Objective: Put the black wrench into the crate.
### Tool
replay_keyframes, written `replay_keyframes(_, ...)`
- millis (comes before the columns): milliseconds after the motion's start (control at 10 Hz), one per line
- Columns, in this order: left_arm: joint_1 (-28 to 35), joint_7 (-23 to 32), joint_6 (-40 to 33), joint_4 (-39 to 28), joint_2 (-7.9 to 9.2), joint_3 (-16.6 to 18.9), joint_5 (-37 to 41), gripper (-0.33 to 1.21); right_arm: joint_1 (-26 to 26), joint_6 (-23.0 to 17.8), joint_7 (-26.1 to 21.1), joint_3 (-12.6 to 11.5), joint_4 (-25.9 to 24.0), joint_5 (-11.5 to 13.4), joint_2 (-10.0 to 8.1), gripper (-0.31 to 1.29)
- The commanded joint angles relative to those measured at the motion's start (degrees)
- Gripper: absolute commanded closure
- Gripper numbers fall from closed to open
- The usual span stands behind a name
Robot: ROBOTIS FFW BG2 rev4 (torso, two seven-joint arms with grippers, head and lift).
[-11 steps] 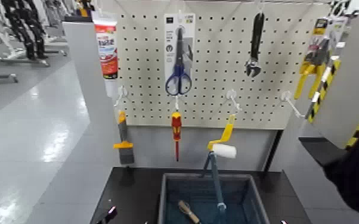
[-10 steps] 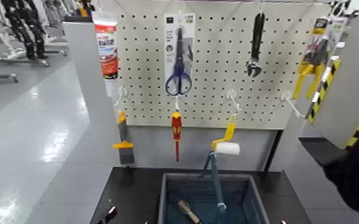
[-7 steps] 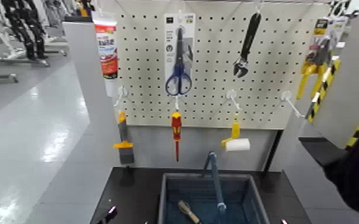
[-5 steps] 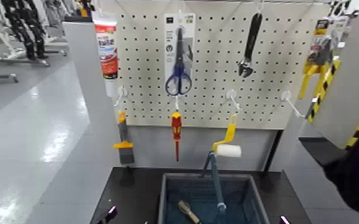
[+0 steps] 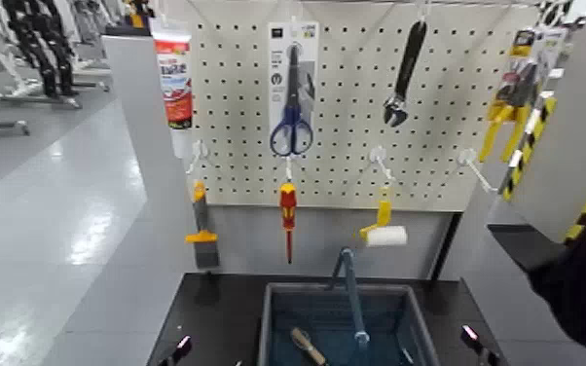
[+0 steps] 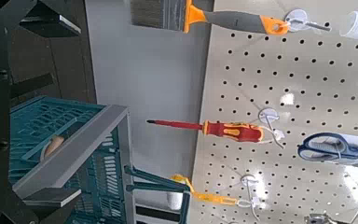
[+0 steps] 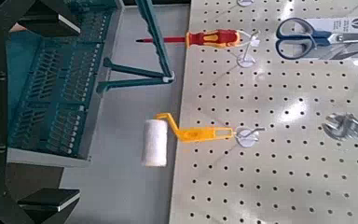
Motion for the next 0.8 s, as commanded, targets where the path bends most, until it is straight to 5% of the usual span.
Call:
replay_keyframes(100, 0.0, 0.0, 0.0, 0.0, -0.16, -0.1, 0.0, 0.1, -2.1, 1.9, 0.7, -1.5, -1.6, -1.1, -0.41, 0.09)
replay_keyframes(400, -0.3, -0.1, 0.1, 0.2, -0.08, -0.3, 0.1, 0.1, -6.9, 5.9, 3.4, -4.4, -3.3, -3.3, -0.14, 0.09)
replay_keyframes(800, -0.7, -0.1, 0.2, 0.4, 0.01, -0.8, 0.4, 0.1, -15.3, 14.4, 6.4, -4.7, -3.8, -5.6, -1.81, 0.09)
